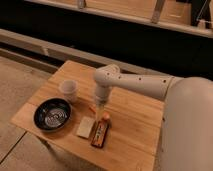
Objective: Place the pepper on the white sponge
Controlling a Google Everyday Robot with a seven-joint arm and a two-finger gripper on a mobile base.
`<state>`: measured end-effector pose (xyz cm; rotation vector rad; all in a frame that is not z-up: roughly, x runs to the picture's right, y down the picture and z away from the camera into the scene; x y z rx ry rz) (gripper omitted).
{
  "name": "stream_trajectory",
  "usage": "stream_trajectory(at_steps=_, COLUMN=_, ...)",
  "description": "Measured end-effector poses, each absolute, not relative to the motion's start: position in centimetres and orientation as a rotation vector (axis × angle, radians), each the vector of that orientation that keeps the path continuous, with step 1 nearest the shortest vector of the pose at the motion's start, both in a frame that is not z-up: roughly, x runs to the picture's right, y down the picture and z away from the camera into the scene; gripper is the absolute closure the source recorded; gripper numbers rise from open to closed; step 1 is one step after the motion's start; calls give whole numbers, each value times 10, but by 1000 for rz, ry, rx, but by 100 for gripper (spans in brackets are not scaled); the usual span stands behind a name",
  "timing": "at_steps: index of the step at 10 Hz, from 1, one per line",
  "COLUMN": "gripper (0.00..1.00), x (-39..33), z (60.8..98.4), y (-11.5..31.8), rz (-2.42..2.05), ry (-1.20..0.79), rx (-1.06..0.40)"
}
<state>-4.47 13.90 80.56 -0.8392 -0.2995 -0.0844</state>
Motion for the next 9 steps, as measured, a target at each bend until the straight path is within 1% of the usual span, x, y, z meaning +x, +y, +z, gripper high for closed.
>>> stream_trajectory(at_steps=1, gripper=47, x=-45, z=807, y=141, rz=-91, ry=-301, rx=-846)
stream_trajectory(at_steps=2, gripper=60, x=-45, z=809, y=143, rz=-108, ry=-302, rx=-852)
stream_trajectory(at_steps=3, gripper=68, x=-48, z=810, y=143, rz=-118, ry=-305, rx=-849)
stream_trajectory(at_steps=5, gripper=91, x=-49, z=812, y=142, rz=-130, ry=-306, rx=-843)
stream_trajectory(at_steps=6, gripper=98, x=-50, z=812, y=141, rz=-134, ry=-306, rx=-838)
stream_trajectory(at_steps=7, gripper=100, x=-50, z=812, y=140, rz=-136, ry=-305, rx=-834)
stream_trajectory(at_steps=9, gripper=100, x=-50, z=808, y=130, rz=-134, ry=-305, rx=-806)
